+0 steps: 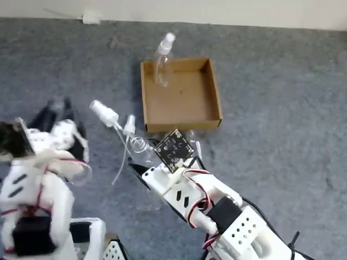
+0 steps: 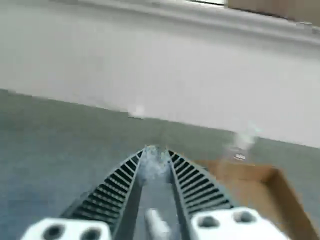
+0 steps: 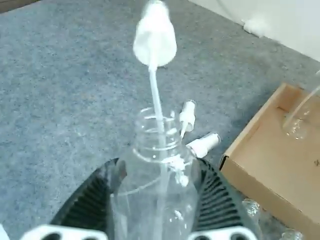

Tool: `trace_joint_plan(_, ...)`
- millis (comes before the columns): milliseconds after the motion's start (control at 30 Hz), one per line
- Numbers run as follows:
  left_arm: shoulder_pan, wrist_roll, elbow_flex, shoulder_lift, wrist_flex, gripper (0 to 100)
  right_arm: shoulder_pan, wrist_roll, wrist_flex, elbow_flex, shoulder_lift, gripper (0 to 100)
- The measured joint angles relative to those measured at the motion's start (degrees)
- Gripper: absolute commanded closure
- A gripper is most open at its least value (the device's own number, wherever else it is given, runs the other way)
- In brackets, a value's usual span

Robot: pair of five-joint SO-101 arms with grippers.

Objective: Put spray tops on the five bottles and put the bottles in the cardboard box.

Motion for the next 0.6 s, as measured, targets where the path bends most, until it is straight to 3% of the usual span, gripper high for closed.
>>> trace_joint_plan(133, -6.8, -0.1, -3.0, 11.1, -0.1, 84, 0.0, -0.1, 0.0, 0.0, 0.0, 99.5)
trace_joint_plan(600, -2.5, 14.9, -26.9, 46.9, 10.3, 80, 0.0, -0.1, 0.0, 0.0, 0.0, 99.5)
